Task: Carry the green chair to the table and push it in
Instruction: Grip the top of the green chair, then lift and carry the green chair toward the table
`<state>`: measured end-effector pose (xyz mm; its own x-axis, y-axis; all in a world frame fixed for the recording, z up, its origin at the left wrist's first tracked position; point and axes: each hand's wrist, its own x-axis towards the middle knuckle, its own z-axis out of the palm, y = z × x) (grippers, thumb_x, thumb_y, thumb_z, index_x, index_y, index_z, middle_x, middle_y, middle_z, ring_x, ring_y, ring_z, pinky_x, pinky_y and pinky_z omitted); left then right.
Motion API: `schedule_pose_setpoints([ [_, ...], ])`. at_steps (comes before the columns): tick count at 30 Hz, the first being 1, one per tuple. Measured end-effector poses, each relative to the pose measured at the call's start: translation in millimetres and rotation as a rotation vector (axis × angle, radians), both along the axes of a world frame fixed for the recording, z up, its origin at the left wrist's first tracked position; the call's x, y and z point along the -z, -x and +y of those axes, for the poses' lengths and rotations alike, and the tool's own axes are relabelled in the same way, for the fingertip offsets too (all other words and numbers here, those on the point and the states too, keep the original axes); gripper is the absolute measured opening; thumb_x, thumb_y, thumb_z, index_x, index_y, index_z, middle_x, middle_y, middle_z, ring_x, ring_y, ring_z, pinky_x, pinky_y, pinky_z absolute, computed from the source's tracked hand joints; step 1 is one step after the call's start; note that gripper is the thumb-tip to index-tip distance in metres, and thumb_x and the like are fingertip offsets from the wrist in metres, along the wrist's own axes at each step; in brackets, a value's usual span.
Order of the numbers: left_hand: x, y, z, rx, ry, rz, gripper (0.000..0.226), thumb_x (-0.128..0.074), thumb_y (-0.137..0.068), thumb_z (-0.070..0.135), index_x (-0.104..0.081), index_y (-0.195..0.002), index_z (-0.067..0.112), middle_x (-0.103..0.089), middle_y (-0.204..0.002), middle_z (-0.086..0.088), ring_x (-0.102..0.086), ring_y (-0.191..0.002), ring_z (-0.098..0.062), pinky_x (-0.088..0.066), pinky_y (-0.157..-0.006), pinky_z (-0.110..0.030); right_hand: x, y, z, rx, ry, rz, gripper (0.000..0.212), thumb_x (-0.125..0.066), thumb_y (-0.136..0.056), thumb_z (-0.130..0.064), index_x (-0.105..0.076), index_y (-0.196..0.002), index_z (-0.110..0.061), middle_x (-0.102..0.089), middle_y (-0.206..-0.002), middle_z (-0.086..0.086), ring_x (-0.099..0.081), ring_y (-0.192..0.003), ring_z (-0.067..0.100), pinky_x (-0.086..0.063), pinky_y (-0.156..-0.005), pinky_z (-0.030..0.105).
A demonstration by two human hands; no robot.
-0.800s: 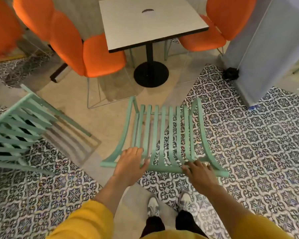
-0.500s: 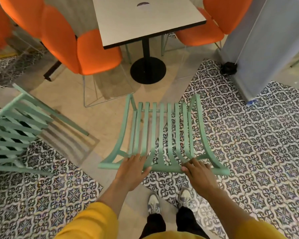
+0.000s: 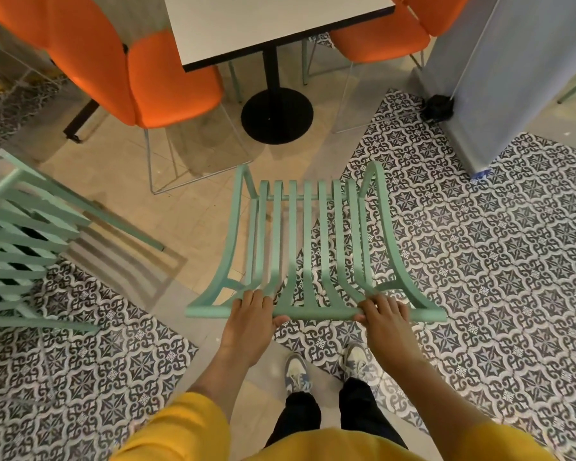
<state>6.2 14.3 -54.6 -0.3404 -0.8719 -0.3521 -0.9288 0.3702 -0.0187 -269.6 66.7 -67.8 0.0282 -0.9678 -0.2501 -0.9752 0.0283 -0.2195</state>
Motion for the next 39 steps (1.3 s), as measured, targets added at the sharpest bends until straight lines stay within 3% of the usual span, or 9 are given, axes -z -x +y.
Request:
schedule_pose_setpoints([
  [3, 1, 0, 3, -0.008, 0.062, 0.016, 0.056, -0.021, -0.095, 0.060, -0.053, -0.097, 0.014, -0.057, -0.109, -0.011, -0.048, -0.096, -0.030, -0.045, -0.081, -0.042, 5, -1, 2, 0.026, 0.082, -0.012, 0.016, -0.051, -0.098, -0.029, -0.060, -0.103, -0.017, -0.059, -0.106, 0.006, -0.055, -0.097, 0.029, -0.042, -0.090, 0.045],
  [6, 4, -1, 4, -0.011, 0.095, -0.027, 0.051, -0.025, -0.096, 0.059, -0.049, -0.092, 0.015, -0.055, -0.101, -0.011, -0.045, -0.087, -0.030, -0.043, -0.074, -0.044, 6, 1, 2, 0.024, 0.093, -0.051, 0.026, -0.039, -0.102, -0.035, -0.059, -0.103, -0.020, -0.055, -0.102, 0.001, -0.053, -0.094, 0.025, -0.040, -0.088, 0.042],
  [10, 4, -5, 0, 0.040, 0.079, -0.013, 0.052, -0.027, -0.096, 0.060, -0.051, -0.093, 0.014, -0.056, -0.101, -0.007, -0.046, -0.088, -0.030, -0.043, -0.071, -0.045, 4, -1, 0, 0.050, 0.088, -0.090, 0.036, -0.027, -0.102, -0.046, -0.056, -0.099, -0.025, -0.048, -0.099, -0.004, -0.048, -0.090, 0.020, -0.036, -0.087, 0.040],
  [20, 7, -9, -15, 0.093, 0.024, 0.088, 0.064, -0.022, -0.088, 0.070, -0.055, -0.095, 0.016, -0.056, -0.100, -0.001, -0.048, -0.092, -0.023, -0.048, -0.064, -0.037, 10, -1, -3, 0.057, 0.107, -0.013, 0.050, -0.029, -0.096, -0.062, -0.059, -0.097, -0.022, -0.049, -0.096, 0.000, -0.048, -0.085, 0.022, -0.035, -0.076, 0.041],
  [25, 9, -8, -18, 0.090, 0.031, 0.113, 0.070, -0.017, -0.085, 0.072, -0.058, -0.090, 0.015, -0.058, -0.095, -0.002, -0.050, -0.091, -0.023, -0.049, -0.058, -0.037, 12, 4, -4, 0.041, 0.131, -0.055, 0.057, -0.031, -0.091, -0.068, -0.063, -0.095, -0.021, -0.052, -0.096, 0.001, -0.052, -0.082, 0.023, -0.024, -0.075, 0.035],
  [29, 10, -3, -23, 0.092, 0.014, 0.128, 0.073, -0.016, -0.084, 0.073, -0.058, -0.091, 0.014, -0.059, -0.097, -0.002, -0.050, -0.094, -0.023, -0.050, -0.059, -0.039, 12, 10, -7, 0.033, 0.169, -0.074, 0.055, -0.037, -0.090, -0.066, -0.064, -0.092, -0.019, -0.052, -0.094, 0.002, -0.052, -0.078, 0.022, -0.023, -0.078, 0.033],
  [34, 8, 5, -28, 0.082, 0.000, 0.096, 0.075, -0.014, -0.082, 0.074, -0.057, -0.096, 0.014, -0.057, -0.104, -0.002, -0.047, -0.099, -0.023, -0.049, -0.064, -0.036, 14, 19, -15, 0.017, 0.176, -0.079, 0.047, -0.045, -0.089, -0.064, -0.065, -0.091, -0.020, -0.051, -0.093, 0.001, -0.052, -0.079, 0.022, -0.032, -0.077, 0.038],
  [39, 10, 22, -33, 0.056, 0.033, 0.114, 0.076, -0.015, -0.084, 0.074, -0.060, -0.094, 0.013, -0.059, -0.097, -0.003, -0.051, -0.092, -0.023, -0.049, -0.058, -0.036, 14, 38, -29, -0.005, 0.176, -0.096, 0.040, -0.053, -0.087, -0.060, -0.065, -0.091, -0.022, -0.049, -0.093, -0.002, -0.050, -0.077, 0.019, -0.031, -0.079, 0.037],
])
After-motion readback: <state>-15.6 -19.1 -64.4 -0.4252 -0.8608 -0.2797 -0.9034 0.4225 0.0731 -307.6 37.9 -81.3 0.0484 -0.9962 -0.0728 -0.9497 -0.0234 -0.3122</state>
